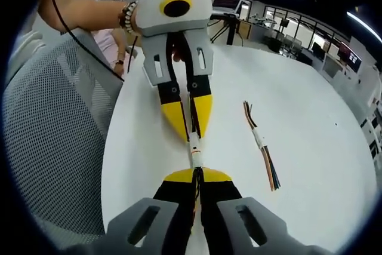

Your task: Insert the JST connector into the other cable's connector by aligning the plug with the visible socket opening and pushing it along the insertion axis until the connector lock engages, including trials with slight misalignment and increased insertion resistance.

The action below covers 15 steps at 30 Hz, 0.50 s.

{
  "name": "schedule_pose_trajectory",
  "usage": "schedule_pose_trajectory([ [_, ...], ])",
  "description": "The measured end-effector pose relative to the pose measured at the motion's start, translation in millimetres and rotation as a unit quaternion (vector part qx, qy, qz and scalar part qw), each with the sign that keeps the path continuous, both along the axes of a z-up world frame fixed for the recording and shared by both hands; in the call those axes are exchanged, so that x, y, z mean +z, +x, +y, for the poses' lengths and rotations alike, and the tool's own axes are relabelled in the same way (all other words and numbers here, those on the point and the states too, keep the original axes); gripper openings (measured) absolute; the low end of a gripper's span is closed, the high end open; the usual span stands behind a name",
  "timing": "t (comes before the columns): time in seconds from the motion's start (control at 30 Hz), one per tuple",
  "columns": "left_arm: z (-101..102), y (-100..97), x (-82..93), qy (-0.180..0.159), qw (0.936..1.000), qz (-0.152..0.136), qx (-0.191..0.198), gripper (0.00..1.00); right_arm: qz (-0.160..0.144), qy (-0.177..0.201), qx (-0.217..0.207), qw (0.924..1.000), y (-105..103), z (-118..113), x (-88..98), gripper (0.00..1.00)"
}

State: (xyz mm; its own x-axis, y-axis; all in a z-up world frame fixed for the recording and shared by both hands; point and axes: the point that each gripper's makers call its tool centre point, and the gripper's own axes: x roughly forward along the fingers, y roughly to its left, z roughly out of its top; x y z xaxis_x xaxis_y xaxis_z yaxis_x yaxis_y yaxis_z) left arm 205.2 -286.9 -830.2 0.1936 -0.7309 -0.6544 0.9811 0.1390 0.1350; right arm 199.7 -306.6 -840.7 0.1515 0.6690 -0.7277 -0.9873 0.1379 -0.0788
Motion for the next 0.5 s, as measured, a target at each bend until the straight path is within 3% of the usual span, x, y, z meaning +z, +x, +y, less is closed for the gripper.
schedule_pose_trajectory([
  [0.5, -6.0, -4.7, -7.4, 0.021, 0.9992, -0.02, -0.027, 0.0, 0.041, -0.016, -0.02, 0.9988, -5.2, -4.9, -10.1, 0.0],
])
